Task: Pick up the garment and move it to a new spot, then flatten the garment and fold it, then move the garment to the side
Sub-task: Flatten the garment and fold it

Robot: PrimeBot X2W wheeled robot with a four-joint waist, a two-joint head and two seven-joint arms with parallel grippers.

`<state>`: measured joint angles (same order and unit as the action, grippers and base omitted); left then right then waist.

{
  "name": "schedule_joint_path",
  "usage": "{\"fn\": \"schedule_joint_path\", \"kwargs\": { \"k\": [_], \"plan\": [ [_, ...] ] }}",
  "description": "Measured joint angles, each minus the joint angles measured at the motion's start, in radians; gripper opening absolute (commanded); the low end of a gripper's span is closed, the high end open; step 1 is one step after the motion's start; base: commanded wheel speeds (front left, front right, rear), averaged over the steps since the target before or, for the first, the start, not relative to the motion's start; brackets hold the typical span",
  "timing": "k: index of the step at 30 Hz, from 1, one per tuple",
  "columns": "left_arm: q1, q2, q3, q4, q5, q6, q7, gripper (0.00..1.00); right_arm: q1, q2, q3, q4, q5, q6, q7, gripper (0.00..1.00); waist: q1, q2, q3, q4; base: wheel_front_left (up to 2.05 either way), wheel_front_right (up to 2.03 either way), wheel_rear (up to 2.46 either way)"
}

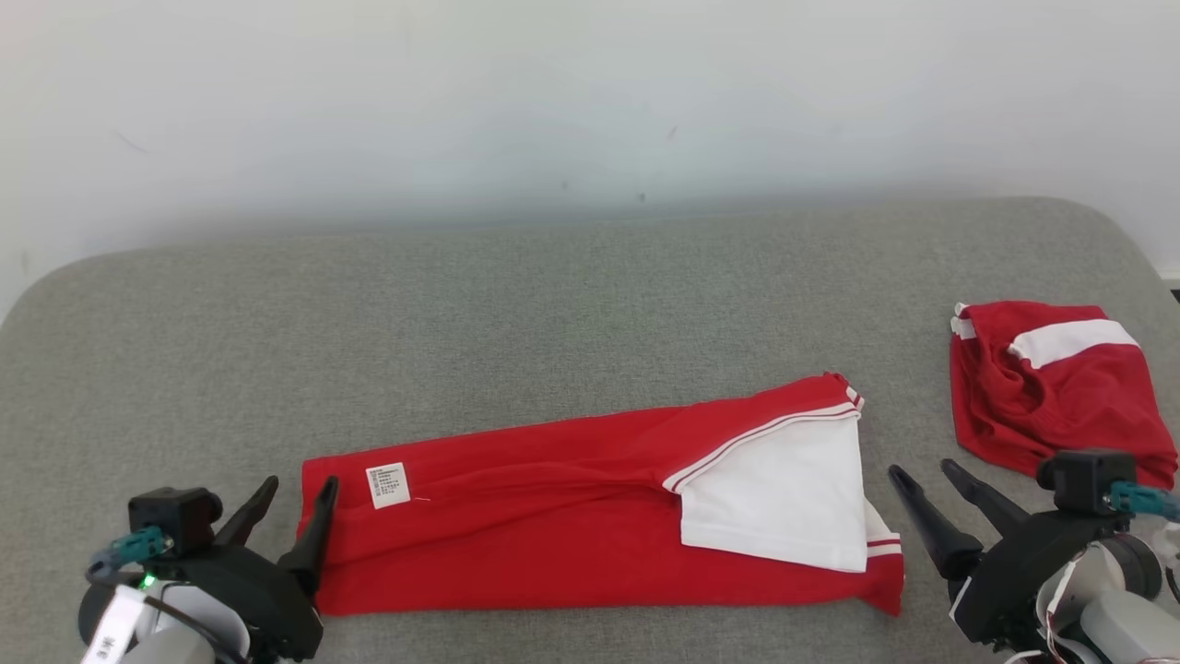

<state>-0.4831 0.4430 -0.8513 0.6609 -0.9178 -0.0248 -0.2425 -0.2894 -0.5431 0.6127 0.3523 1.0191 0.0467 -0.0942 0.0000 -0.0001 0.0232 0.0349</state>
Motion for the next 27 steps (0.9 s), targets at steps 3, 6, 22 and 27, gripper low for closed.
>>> {"fn": "schedule_joint_path", "kwargs": {
  "k": [3, 6, 22, 27],
  "plan": [
    [0.018, -0.001, 0.008, -0.041, 0.016, 0.024, -0.005, 1.00, 0.017, 0.000, -0.003, 0.007, 0.000, -0.040, -0.002, 1.00, 0.0000, 0.0000, -0.009, 0.011, 0.00, 0.00, 0.00],
    [0.044, 0.003, 0.026, -0.071, 0.017, 0.045, -0.006, 1.00, 0.018, 0.005, -0.002, 0.010, -0.011, -0.062, -0.001, 1.00, 0.0000, 0.0000, -0.015, 0.017, 0.00, 0.00, 0.00],
    [0.191, 0.041, 0.139, -0.375, 0.109, 0.140, -0.008, 1.00, -0.130, 0.051, 0.053, 0.170, -0.018, -0.149, 0.242, 1.00, 0.0001, 0.0001, -0.018, 0.072, 0.00, 0.00, 0.00],
    [0.213, 0.044, 0.162, -0.427, 0.145, 0.148, -0.008, 1.00, -0.192, 0.077, 0.063, 0.224, -0.016, -0.154, 0.313, 1.00, 0.0001, 0.0001, 0.000, 0.093, 0.00, 0.00, 0.00]
  ]
}}
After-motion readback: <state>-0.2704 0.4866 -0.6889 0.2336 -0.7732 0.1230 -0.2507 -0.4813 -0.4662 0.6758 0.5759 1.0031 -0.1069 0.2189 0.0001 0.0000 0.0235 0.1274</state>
